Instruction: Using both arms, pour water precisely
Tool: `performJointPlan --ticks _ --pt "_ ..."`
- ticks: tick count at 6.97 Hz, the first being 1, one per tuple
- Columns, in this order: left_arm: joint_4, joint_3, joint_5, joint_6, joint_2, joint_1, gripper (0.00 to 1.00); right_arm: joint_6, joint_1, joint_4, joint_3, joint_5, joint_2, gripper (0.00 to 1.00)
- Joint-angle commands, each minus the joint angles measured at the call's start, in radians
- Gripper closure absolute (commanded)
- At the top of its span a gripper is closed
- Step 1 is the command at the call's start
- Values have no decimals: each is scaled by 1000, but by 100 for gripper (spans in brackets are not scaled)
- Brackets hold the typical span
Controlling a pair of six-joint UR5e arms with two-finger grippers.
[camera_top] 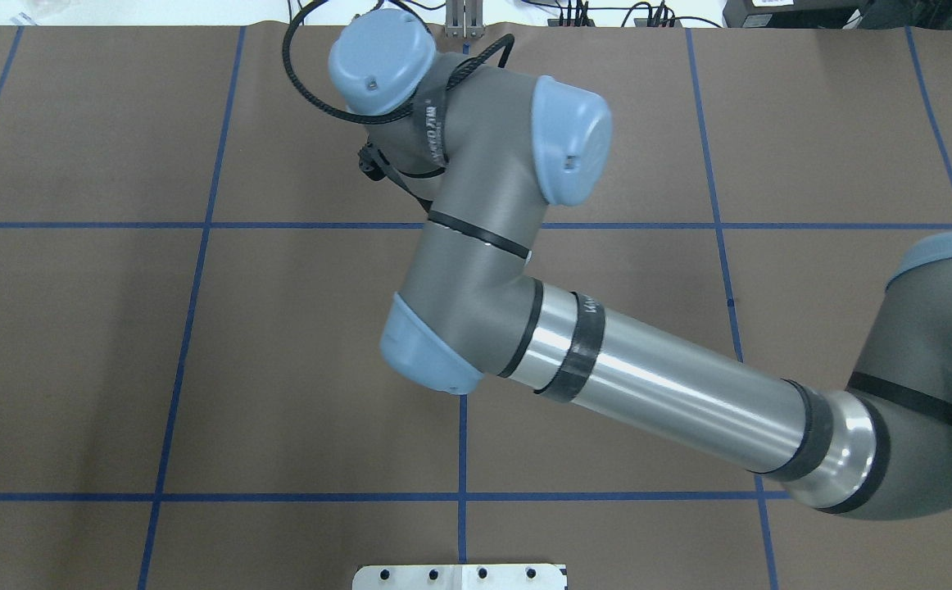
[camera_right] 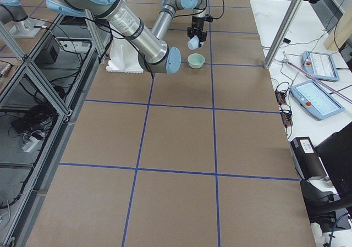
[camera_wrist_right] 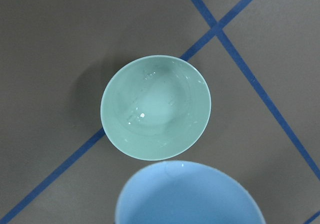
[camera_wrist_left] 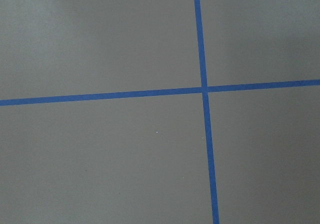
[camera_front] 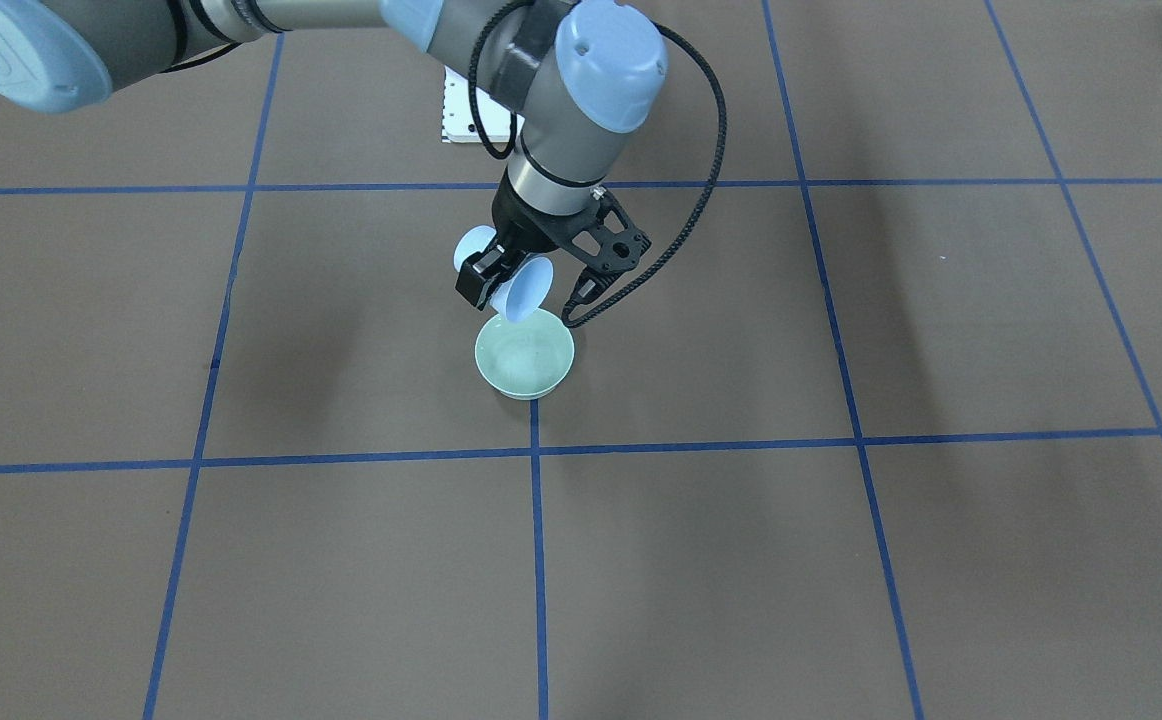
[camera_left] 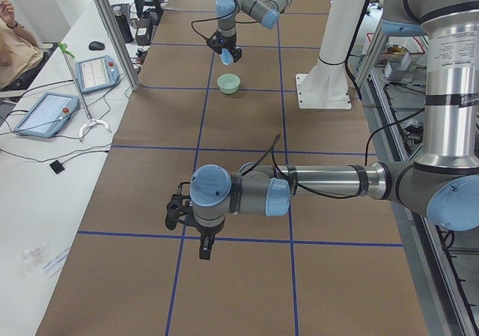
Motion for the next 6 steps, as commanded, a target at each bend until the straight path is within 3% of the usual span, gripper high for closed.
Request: performJointPlan --ticks 1,2,4,6 --pt "-15 -2 0 -50 7 0 0 98 60 252 189 6 -199 100" --pt "-18 -2 0 -48 7 3 0 185 77 414 266 6 -310 100" --pt "-21 -4 0 -44 7 3 0 397 97 751 285 -5 -470 100" --pt "-21 -4 0 -42 7 3 0 466 133 970 350 -76 -667 100"
